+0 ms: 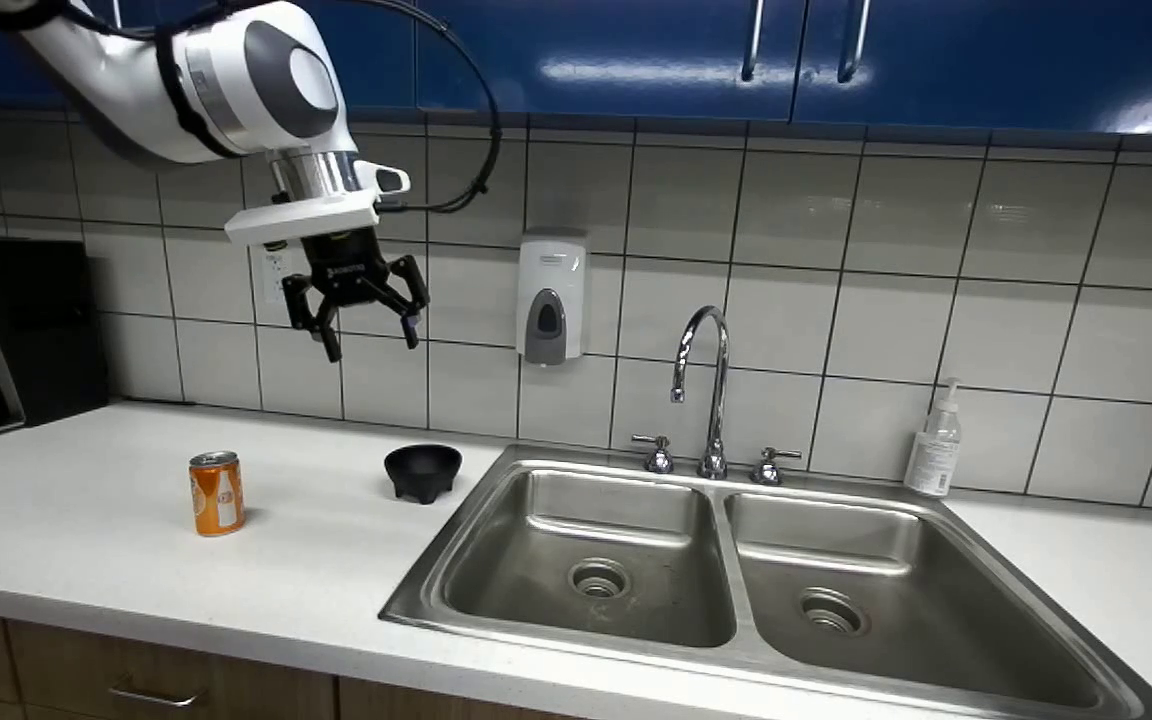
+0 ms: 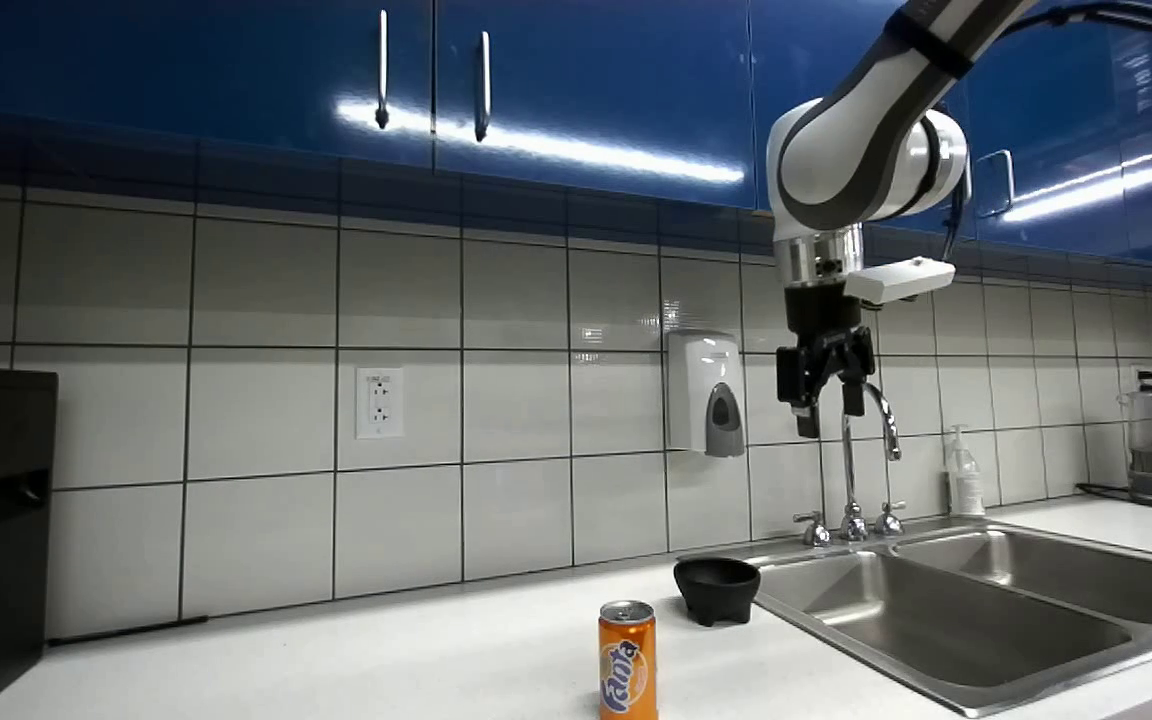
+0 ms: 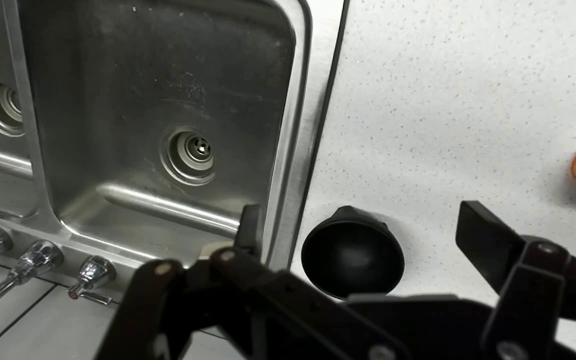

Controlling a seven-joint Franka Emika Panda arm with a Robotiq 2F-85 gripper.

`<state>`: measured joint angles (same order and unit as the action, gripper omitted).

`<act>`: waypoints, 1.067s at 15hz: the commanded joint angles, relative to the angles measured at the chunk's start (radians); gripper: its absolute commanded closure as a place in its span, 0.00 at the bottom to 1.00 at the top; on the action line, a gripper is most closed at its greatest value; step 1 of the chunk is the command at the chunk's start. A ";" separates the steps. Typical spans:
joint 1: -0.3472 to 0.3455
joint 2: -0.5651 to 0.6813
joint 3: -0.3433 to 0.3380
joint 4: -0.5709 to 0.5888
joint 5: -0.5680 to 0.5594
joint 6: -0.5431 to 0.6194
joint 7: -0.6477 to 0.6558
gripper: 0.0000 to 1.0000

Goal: Put the black bowl in the sink

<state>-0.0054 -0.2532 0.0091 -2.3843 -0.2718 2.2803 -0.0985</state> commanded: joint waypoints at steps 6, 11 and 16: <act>0.002 0.165 0.017 0.046 -0.056 0.153 0.030 0.00; 0.011 0.282 0.019 0.120 -0.137 0.208 0.076 0.00; 0.042 0.387 0.012 0.212 -0.181 0.205 0.103 0.00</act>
<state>0.0192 0.0650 0.0190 -2.2489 -0.4149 2.4914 -0.0388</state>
